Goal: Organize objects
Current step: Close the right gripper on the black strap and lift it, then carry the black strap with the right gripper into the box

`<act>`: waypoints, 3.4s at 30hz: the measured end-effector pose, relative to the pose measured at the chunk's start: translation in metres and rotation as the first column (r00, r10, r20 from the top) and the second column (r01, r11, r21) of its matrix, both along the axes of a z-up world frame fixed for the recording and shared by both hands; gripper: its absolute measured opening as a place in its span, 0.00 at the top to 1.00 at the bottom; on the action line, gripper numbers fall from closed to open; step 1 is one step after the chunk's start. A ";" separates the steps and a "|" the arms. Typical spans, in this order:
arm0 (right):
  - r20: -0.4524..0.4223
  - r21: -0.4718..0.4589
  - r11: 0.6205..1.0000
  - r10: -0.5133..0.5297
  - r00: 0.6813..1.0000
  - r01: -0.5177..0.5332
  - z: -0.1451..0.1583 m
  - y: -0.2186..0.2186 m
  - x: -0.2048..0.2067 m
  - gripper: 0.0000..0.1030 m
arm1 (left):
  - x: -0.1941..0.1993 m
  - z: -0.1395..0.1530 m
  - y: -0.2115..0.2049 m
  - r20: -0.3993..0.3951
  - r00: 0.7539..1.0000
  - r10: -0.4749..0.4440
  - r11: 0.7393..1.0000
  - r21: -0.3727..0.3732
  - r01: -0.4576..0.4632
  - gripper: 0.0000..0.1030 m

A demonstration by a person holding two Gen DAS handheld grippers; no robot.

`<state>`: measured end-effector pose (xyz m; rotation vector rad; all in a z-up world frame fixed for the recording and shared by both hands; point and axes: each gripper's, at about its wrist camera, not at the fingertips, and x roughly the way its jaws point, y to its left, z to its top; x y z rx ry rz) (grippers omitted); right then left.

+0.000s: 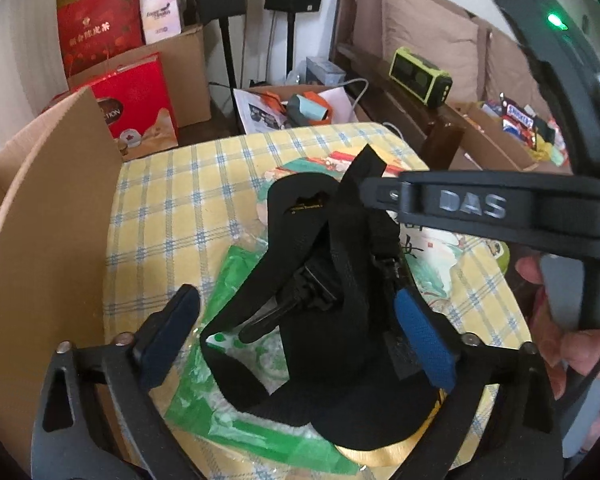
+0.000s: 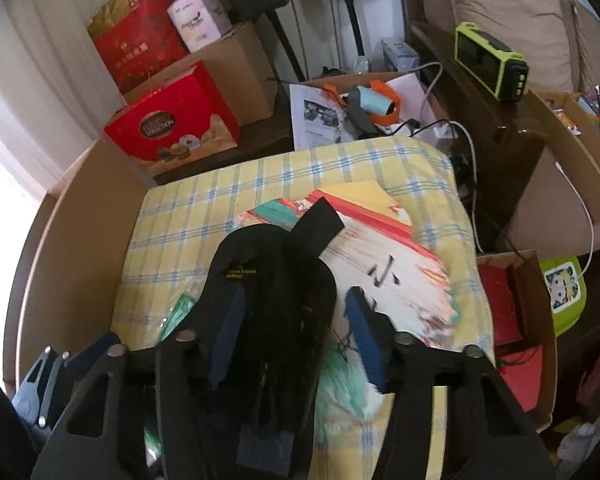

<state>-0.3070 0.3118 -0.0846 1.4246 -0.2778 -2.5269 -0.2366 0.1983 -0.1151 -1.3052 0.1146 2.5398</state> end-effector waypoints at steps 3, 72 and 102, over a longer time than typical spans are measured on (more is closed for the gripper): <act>0.010 0.005 1.000 0.012 1.000 -0.012 -0.009 -0.006 -0.008 0.65 | -0.003 -0.006 0.003 0.025 1.000 -0.005 1.000 -0.008 0.006 0.24; -0.201 0.004 0.861 0.499 0.843 -0.509 0.128 -0.314 0.101 0.93 | 0.086 0.147 -0.294 -0.096 0.960 0.264 0.956 0.158 -0.248 0.88; -0.006 0.016 0.858 0.514 0.858 -0.514 0.053 -0.357 0.077 0.57 | 0.092 0.088 -0.348 0.010 0.923 0.385 0.914 0.135 -0.382 0.62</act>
